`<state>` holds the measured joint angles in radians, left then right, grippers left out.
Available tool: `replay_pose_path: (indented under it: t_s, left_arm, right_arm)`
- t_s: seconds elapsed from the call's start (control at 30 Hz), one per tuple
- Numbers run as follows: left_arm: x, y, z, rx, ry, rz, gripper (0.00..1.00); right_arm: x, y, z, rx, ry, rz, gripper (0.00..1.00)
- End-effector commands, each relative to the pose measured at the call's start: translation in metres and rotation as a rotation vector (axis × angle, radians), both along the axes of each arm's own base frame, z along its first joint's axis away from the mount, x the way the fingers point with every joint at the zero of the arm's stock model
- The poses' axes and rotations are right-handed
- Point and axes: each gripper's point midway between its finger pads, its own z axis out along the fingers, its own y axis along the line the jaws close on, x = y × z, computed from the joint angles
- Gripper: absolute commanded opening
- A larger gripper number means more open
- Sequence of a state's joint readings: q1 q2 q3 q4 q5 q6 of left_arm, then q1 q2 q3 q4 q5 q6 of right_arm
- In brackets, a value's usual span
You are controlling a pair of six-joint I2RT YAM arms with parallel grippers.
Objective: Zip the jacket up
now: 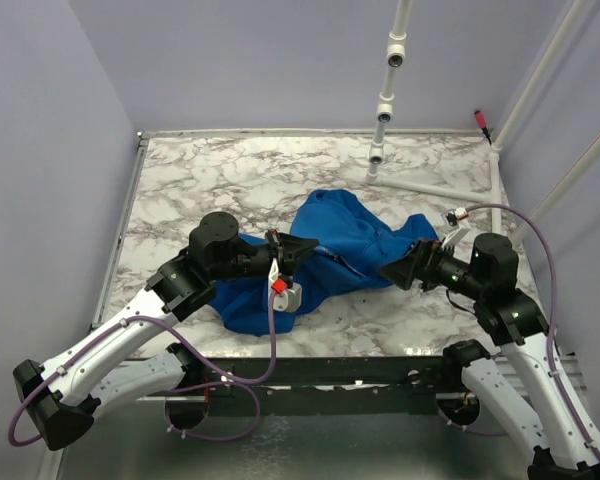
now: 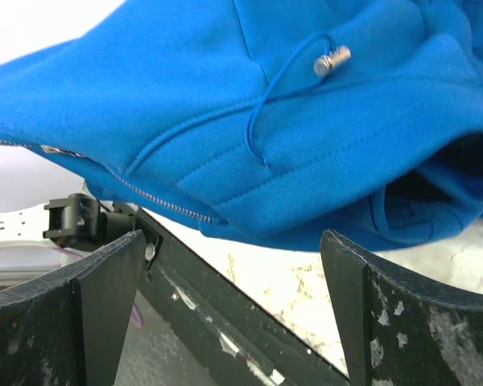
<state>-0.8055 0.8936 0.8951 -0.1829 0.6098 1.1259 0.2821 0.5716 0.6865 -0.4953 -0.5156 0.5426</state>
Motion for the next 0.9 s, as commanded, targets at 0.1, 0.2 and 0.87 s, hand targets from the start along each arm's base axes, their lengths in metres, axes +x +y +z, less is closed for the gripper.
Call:
replay_pose_path:
  t_s: [0.1,0.2,0.87]
  left_arm:
    - [-0.008,0.001,0.016,-0.041,-0.05,-0.04,0.0]
    - [-0.008,0.001,0.015,-0.038,-0.051,-0.041,0.0]
    - [-0.007,0.002,0.001,-0.014,-0.055,-0.035,0.0]
  right_arm:
    - [-0.008,0.004,-0.028,0.044,0.122,-0.006,0.91]
    - [0.013,0.01,-0.022,0.133,0.009,-0.037,0.85]
    - [0.074,0.053,0.104,0.307,-0.426,0.188,0.19]
